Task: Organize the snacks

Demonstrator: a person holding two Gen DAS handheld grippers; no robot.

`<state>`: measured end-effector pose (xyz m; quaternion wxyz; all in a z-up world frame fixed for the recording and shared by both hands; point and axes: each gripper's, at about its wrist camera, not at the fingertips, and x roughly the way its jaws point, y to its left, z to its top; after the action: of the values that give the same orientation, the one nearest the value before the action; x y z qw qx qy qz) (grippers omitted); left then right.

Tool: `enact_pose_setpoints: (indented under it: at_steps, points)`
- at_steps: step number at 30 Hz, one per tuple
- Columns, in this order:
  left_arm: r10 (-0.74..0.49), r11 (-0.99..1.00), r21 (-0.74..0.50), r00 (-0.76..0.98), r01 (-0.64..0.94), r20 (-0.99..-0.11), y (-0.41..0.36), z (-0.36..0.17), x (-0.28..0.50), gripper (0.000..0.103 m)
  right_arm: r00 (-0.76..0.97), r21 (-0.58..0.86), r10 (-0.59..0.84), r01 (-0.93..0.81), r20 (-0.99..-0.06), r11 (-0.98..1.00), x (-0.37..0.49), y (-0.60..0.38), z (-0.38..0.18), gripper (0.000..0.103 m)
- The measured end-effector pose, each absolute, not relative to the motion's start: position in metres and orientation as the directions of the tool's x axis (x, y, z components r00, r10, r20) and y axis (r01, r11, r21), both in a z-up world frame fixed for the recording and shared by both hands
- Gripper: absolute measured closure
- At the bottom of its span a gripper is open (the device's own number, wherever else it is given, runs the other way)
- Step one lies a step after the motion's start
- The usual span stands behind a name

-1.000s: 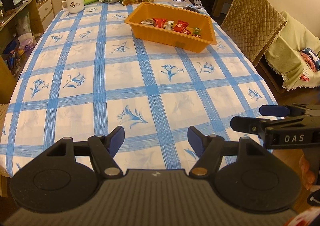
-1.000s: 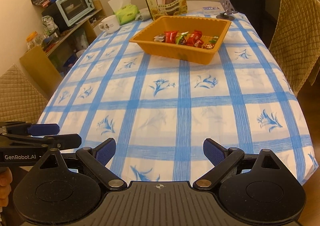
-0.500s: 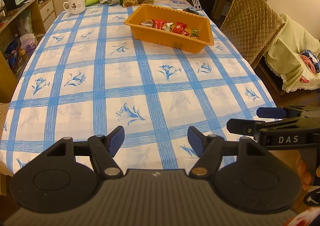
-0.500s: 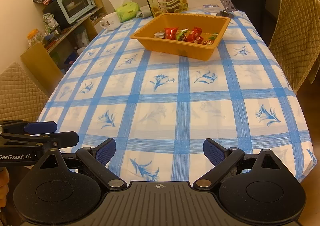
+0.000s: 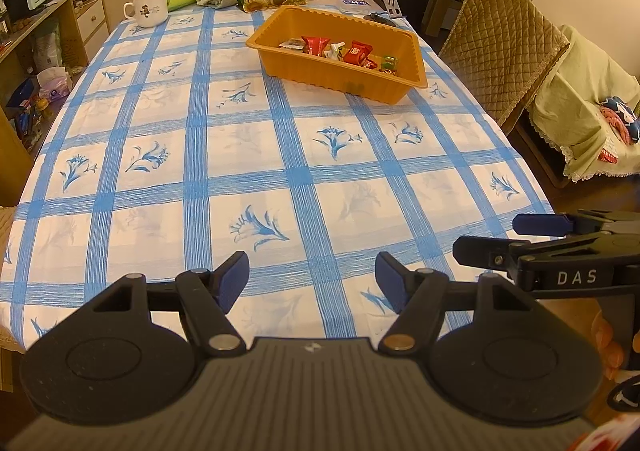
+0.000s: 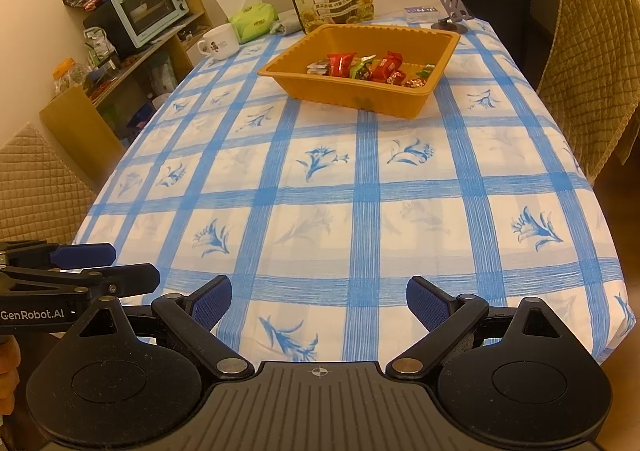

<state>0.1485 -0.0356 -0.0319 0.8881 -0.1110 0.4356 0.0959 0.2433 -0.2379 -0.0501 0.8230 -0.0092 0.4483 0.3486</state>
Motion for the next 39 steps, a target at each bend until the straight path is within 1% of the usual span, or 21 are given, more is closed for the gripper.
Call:
enact_pose_setpoints:
  at_steps: [39]
  points:
    - [0.072,0.956,-0.115,0.598,-0.269,-0.798,-0.0317,-0.035,0.1534,0.035,0.35,0.301,0.564,-0.579,-0.748,0.758,0.2494,-0.2314,-0.0542,0.009]
